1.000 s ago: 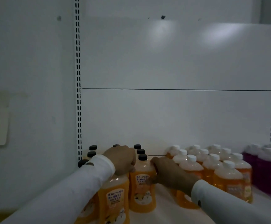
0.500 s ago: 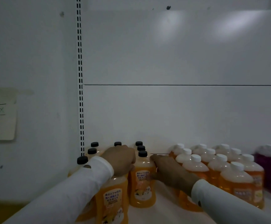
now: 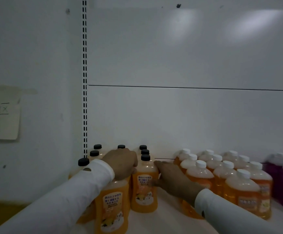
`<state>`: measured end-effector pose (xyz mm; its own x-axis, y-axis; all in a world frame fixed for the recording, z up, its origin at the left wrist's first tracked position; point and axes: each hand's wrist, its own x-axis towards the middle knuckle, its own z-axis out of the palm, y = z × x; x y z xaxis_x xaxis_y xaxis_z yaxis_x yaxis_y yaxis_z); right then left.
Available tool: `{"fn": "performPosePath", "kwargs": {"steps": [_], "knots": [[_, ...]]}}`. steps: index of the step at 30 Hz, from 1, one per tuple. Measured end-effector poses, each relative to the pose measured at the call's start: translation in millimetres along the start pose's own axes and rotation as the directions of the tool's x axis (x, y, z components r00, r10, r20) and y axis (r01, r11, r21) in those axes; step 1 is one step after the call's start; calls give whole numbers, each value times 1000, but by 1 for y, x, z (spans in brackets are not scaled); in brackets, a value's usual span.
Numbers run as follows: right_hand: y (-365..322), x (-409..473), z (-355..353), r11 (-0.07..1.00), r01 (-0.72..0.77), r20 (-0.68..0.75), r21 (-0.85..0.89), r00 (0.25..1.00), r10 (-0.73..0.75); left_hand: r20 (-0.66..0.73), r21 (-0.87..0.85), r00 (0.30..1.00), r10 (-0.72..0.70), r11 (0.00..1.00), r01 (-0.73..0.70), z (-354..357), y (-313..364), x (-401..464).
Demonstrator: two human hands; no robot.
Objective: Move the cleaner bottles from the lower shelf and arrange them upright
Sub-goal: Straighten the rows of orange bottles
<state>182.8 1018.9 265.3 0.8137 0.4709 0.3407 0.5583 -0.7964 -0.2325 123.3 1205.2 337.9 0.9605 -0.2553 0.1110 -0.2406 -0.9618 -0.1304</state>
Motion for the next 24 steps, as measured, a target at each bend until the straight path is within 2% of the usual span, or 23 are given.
{"fn": "performPosePath", "kwargs": {"steps": [4,7,10,12,14,18,21,24], "knots": [[2,-4,4,999,-23,-9,40,1000,24,-10,-7,1000,6,1000,-6,0,1,0],[1,-9,-2,986,16,7,164,1000,-17,-13,-15,1000,7,1000,-7,0,-1,0],[2,-10,-12,972,1,-16,234,1000,3,-63,-133,998,19,991,-27,-2,-4,3],[6,-5,-22,977,-37,-85,211,995,56,-158,-223,987,-1,974,-35,-7,-9,6],[9,2,-34,990,-23,-126,137,991,40,-215,-249,976,-22,968,-33,-13,-16,12],[11,19,-46,998,-24,-73,51,997,28,-153,-254,988,-36,967,-4,-20,-30,36],[14,32,-46,993,-94,21,69,995,93,-70,-259,997,-27,966,8,-15,-33,55],[18,41,-37,980,-149,148,128,980,130,19,-193,1000,7,981,-3,-8,-31,68]]}}
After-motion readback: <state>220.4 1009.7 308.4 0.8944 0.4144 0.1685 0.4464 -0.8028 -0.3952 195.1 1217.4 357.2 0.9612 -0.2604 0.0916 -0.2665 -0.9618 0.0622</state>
